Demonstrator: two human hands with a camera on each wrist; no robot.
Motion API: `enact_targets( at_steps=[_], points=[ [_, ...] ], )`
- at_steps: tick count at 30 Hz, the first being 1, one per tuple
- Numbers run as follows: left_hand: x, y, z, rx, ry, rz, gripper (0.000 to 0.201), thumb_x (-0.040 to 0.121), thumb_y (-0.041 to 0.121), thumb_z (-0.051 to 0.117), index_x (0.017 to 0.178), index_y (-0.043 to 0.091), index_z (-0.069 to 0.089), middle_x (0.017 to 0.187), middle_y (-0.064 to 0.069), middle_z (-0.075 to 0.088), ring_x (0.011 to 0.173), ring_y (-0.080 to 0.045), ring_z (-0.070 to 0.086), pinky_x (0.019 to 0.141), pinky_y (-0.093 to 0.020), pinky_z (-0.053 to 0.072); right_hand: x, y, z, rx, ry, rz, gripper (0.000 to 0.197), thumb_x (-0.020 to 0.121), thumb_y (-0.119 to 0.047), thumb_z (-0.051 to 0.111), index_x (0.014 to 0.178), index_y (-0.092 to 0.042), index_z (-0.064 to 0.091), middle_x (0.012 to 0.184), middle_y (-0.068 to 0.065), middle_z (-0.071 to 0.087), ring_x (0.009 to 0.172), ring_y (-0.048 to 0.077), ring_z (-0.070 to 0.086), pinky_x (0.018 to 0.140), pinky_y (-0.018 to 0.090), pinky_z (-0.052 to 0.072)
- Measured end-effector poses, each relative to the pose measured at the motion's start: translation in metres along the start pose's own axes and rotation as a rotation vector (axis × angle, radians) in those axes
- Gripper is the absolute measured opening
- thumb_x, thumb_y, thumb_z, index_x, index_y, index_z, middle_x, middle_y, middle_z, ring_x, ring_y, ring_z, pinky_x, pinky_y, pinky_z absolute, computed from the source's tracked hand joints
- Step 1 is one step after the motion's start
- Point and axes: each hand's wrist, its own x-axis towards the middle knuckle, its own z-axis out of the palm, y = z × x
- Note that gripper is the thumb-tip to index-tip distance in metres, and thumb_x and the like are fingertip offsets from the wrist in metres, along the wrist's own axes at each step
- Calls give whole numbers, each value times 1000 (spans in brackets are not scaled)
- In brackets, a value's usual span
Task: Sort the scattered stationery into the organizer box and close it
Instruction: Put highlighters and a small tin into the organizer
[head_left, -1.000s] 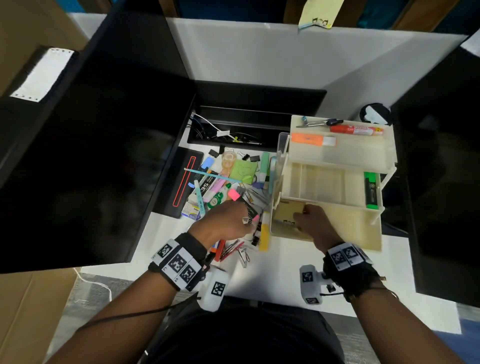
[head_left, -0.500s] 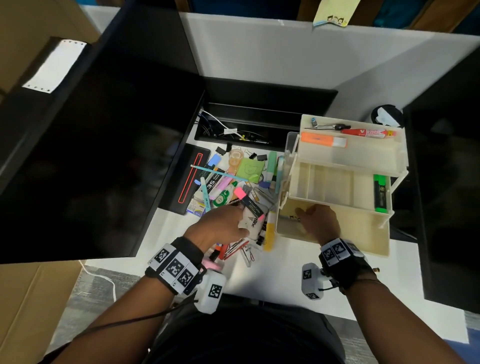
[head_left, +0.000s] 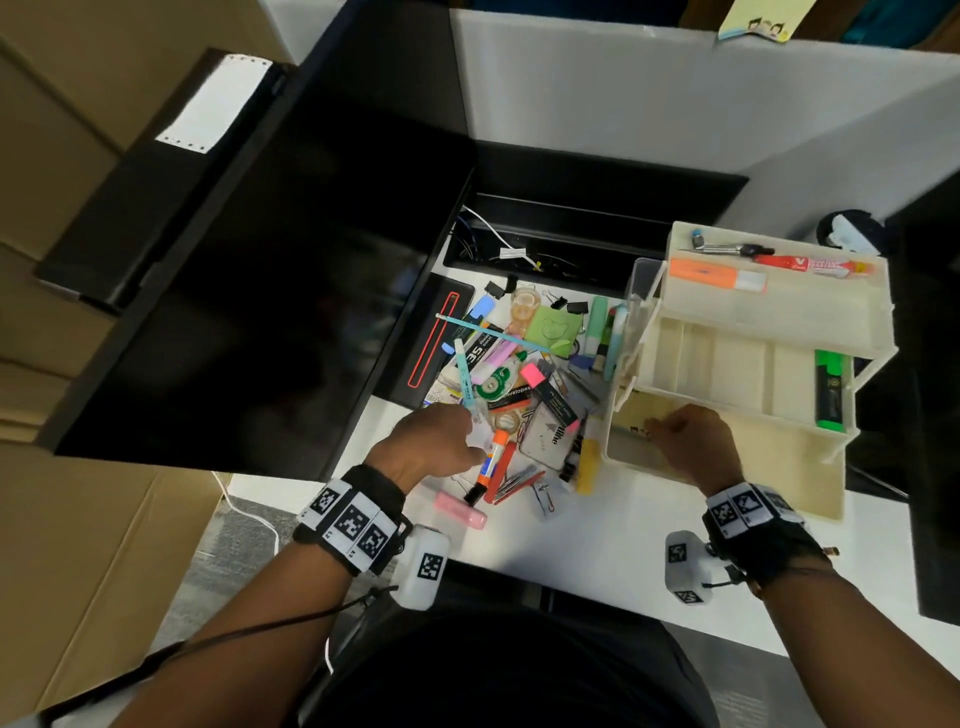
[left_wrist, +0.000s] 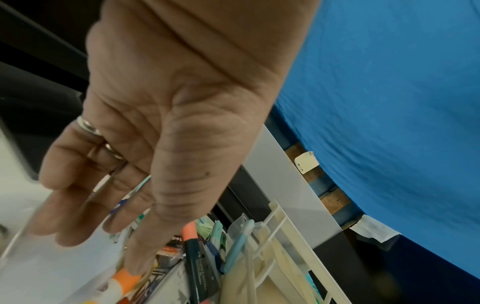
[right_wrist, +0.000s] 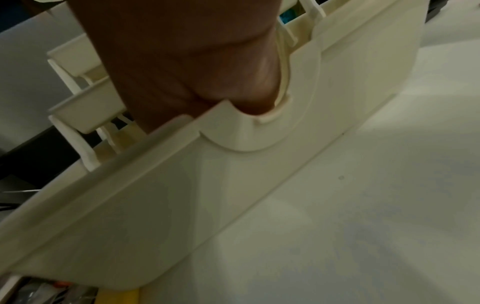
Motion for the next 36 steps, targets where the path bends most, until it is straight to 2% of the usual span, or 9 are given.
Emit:
enact_targets(
  at_steps=[5, 8, 11, 16, 20, 22, 26, 33, 36],
  points=[
    [7, -12, 10, -37, -18, 8, 59, 94, 53, 68, 140, 18, 57, 143, 0, 59, 124, -21, 60, 104, -36, 51, -5, -6, -11, -17, -46, 90, 49, 91, -50, 66, 62, -11, 61, 62, 5, 61, 75, 32, 64, 68, 33, 43],
    [11, -19, 16, -37, -12, 7, 58, 93, 52, 67, 139, 17, 58, 143, -1, 60, 125, -22, 60, 104, -37, 50, -17, -12, -23, -61, -66, 114, 41, 90, -44, 68, 68, -11, 63, 67, 5, 65, 77, 31, 67, 68, 33, 48],
    [13, -25, 18, -52, 3, 1, 58, 92, 53, 68, 136, 17, 59, 140, -1, 61, 123, -23, 61, 103, -37, 51, -42, -34, -48, -142, -123, 94, 36, 88, -42, 70, 69, -12, 66, 63, 5, 68, 66, 25, 67, 64, 34, 56],
    [17, -32, 15, -90, 35, 8, 59, 92, 53, 67, 137, 16, 60, 141, -2, 62, 124, -23, 61, 104, -38, 51, -80, -110, -53, -126, -72, -279, 26, 91, -33, 71, 73, -19, 60, 68, -2, 63, 62, 14, 60, 52, 29, 43],
    [15, -30, 8, -114, 64, 29, 58, 93, 51, 66, 138, 16, 60, 142, -2, 63, 124, -24, 62, 102, -36, 51, -60, -146, -1, -130, 25, -502, 12, 88, -13, 70, 82, -16, 60, 75, -2, 63, 65, 18, 62, 56, 38, 55],
    [12, -30, 5, -148, 70, 35, 56, 94, 49, 66, 139, 15, 60, 136, -2, 66, 119, -23, 66, 97, -34, 53, -45, -152, 23, -230, 8, -479, 8, 90, -12, 68, 96, -10, 62, 81, 0, 61, 71, 23, 64, 54, 32, 53],
    [6, -40, -1, -200, 85, 20, 50, 95, 49, 67, 131, 15, 63, 122, -4, 69, 110, -23, 67, 97, -39, 55, -24, -141, 54, -396, 10, -327, 33, 90, -28, 68, 112, -6, 57, 95, 13, 69, 82, 31, 71, 62, 36, 59],
    [6, -34, 4, -239, 109, 19, 44, 93, 45, 68, 127, 18, 64, 121, 0, 69, 110, -21, 67, 97, -39, 54, -27, -144, 50, -367, 66, -394, 29, 97, -34, 62, 111, -9, 59, 93, 10, 71, 83, 31, 72, 64, 36, 58],
    [9, -5, 8, -239, 184, 101, 22, 95, 32, 67, 108, 16, 72, 109, 2, 73, 100, -21, 69, 88, -38, 57, -35, -142, 33, -234, 47, -388, 25, 88, -28, 72, 103, -14, 58, 86, 3, 67, 76, 25, 68, 57, 31, 53]
  ],
)
